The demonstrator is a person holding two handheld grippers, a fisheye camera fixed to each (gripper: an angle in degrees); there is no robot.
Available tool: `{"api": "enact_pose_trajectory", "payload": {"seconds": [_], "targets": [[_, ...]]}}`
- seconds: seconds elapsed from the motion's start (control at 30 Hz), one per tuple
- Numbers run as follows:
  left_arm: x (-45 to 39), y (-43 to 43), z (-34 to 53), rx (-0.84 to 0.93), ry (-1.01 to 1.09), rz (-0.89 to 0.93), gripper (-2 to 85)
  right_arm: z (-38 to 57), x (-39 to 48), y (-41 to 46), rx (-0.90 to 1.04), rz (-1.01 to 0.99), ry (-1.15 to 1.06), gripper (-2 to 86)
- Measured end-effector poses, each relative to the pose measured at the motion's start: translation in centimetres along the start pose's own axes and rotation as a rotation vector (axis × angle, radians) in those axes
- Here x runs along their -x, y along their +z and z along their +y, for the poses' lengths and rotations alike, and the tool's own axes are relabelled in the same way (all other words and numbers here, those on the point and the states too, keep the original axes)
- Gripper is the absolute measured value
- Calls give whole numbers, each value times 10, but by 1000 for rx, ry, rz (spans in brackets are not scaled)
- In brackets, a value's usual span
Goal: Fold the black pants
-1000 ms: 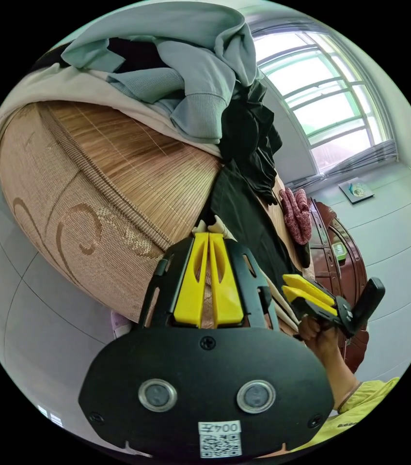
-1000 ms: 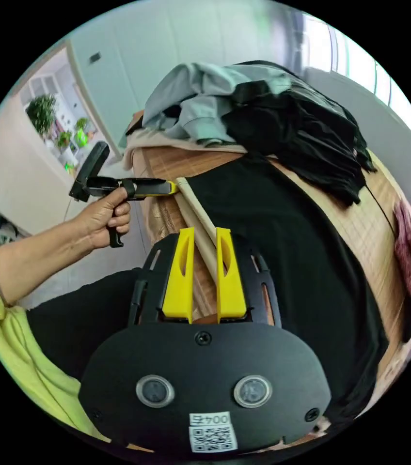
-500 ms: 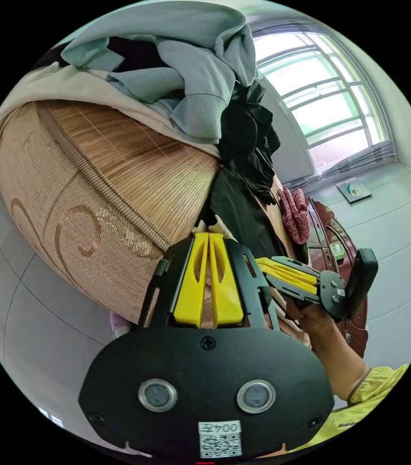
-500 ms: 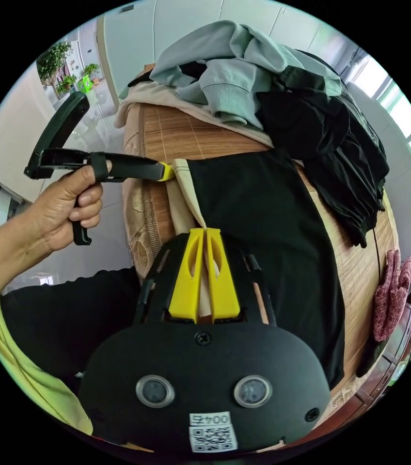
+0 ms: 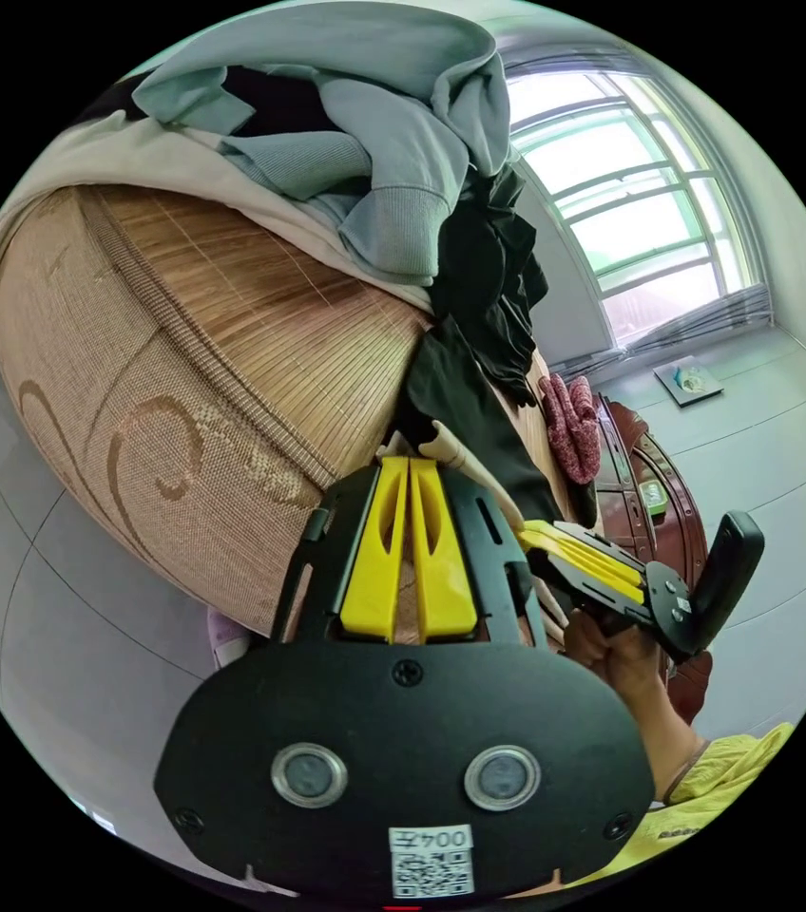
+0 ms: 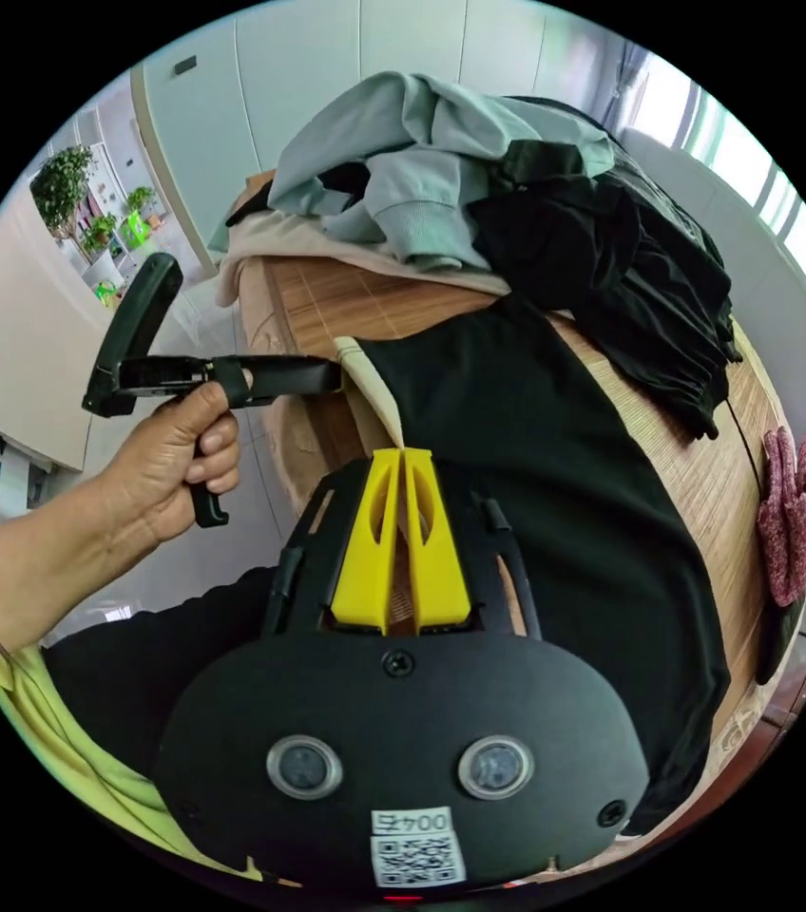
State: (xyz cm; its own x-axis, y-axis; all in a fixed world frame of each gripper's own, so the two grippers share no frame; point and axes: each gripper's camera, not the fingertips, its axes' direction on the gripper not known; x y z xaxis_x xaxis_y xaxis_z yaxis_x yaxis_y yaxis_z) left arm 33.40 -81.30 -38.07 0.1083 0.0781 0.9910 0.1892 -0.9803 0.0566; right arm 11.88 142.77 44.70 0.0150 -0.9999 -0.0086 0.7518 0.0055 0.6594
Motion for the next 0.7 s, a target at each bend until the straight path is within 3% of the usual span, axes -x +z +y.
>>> {"api": "enact_pose_trajectory", "payload": {"seconds": [0.13,0.33,0.47,0.63,0.7], "targets": [[-6,7,7,-13,4,-11,1,-1,2,30,98,-38,-13,8],[-42,-38,32,-250,57,-163,0,-3,-4,39,35,-114,36,88],[-128,40,41,-29,414,-254,0,8,-6,23,-48,-164,65,88],[-132,116,52,140,431,-352,0,79,-44,-28,-135,-9,156,77],[-124,125,62,118,465,-313,0,124,-72,-43,-130,87,226,69]]}}
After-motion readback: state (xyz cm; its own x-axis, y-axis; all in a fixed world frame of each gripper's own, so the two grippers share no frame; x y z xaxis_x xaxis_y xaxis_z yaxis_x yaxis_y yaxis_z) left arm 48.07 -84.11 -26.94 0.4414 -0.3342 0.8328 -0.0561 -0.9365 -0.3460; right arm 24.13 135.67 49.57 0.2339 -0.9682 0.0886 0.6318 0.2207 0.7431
